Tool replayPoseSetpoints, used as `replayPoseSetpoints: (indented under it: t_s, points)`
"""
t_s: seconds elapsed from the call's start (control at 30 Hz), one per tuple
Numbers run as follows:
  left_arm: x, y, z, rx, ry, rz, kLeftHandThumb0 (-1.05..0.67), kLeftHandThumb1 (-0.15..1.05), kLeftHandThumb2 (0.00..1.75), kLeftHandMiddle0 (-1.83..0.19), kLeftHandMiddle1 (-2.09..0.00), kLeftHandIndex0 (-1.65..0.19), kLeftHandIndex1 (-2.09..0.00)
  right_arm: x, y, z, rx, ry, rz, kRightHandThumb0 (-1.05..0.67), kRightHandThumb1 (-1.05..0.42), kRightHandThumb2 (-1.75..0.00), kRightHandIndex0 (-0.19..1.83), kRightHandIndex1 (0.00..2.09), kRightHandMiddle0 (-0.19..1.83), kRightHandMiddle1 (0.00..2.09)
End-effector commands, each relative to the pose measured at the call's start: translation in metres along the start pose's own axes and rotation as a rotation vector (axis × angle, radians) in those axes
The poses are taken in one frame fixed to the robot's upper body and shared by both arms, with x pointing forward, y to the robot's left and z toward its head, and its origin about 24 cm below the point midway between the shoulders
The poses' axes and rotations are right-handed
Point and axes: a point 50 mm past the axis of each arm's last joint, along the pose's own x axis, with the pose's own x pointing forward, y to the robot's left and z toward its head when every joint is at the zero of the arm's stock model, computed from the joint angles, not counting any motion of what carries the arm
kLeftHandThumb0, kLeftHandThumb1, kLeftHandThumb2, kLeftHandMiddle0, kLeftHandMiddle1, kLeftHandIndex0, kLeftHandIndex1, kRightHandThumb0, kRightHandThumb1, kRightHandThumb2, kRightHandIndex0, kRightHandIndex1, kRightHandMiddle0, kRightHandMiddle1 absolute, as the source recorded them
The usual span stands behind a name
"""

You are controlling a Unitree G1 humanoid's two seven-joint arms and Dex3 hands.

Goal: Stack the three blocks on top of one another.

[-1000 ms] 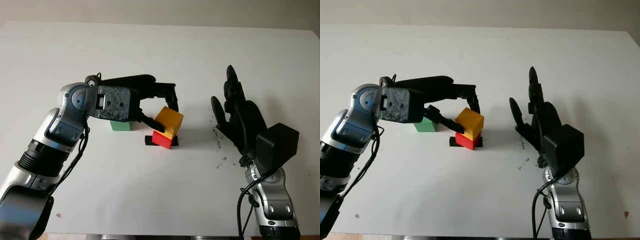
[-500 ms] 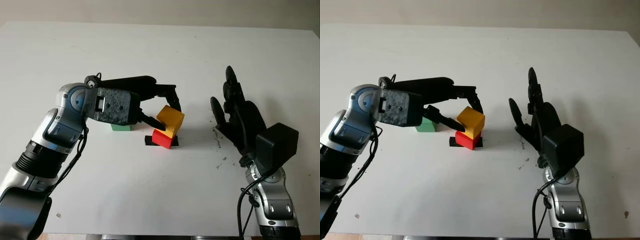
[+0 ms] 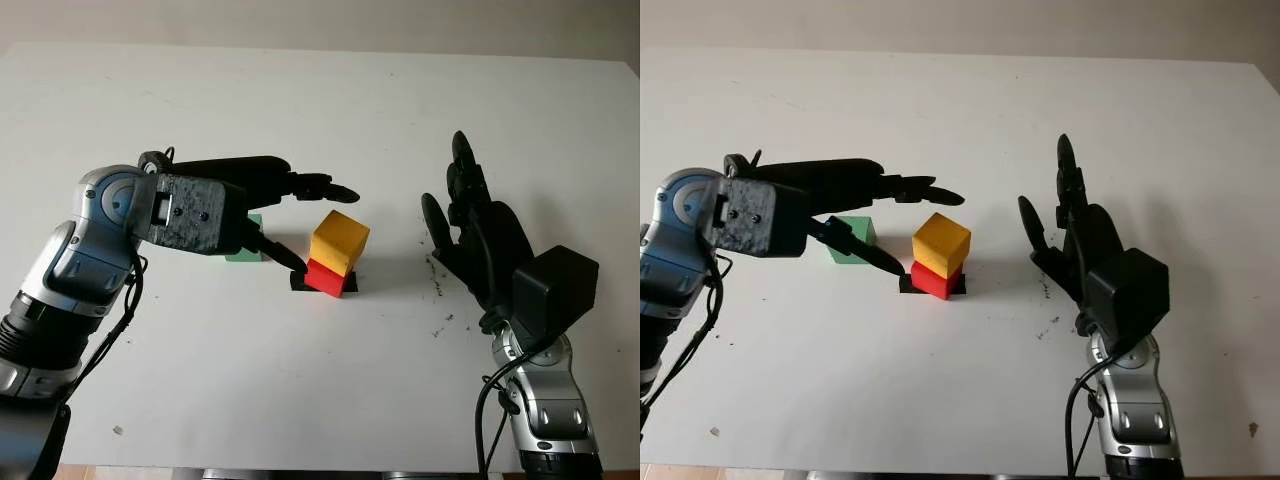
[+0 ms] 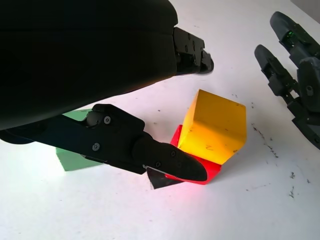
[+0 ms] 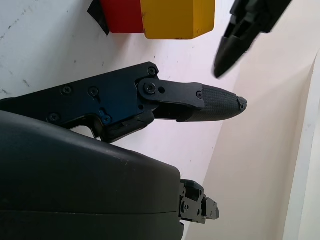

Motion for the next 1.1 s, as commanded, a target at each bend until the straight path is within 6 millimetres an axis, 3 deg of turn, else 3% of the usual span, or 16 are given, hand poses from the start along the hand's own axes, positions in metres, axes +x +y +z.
replayPoseSetpoints:
  t_s: [0.0, 0.33, 0.5, 0.57, 0.7, 1.07]
  points:
    - [-0.006, 0.004, -0.001, -0.017, -0.005, 0.049, -0.56, 0.93, 0.04, 0.19, 0.0, 0.17, -0.01, -0.001, -0.003, 0.001, -0.013, -0.006, -0.008, -0.71, -1.05, -0.49, -0.15, 0.06, -0.08, 0.06]
    - [-0.017, 0.025, -0.023, -0.211, -0.033, 0.315, -0.82, 0.96, 0.06, 0.19, 0.0, 0.19, 0.0, 0.0, -0.003, 0.002, 0.015, -0.002, -0.008, -0.71, -1.05, -0.48, -0.16, 0.05, -0.09, 0.05]
    - [-0.03, 0.028, -0.033, -0.156, 0.037, 0.425, -0.85, 0.97, 0.06, 0.19, 0.0, 0.19, 0.0, -0.001, -0.004, 0.002, -0.005, -0.005, -0.012, -0.7, -1.05, -0.49, -0.15, 0.06, -0.08, 0.06]
    - [-0.037, 0.027, -0.036, -0.066, 0.114, 0.467, -0.86, 0.95, 0.05, 0.13, -0.03, 0.08, -0.06, -0.001, -0.004, 0.003, -0.002, -0.005, -0.012, -0.69, -1.05, -0.49, -0.16, 0.05, -0.08, 0.06]
    - [-0.047, 0.025, -0.042, 0.056, 0.228, 0.456, -0.85, 0.92, 0.04, 0.07, -0.06, -0.06, -0.12, -0.001, -0.004, 0.003, 0.004, -0.003, -0.013, -0.69, -1.05, -0.49, -0.16, 0.05, -0.08, 0.06]
    - [-0.056, 0.02, -0.042, 0.196, 0.351, 0.299, -0.9, 0.93, 0.06, 0.11, -0.05, -0.14, -0.1, -0.001, -0.004, 0.003, -0.016, -0.003, -0.011, -0.69, -1.05, -0.5, -0.15, 0.05, -0.07, 0.06]
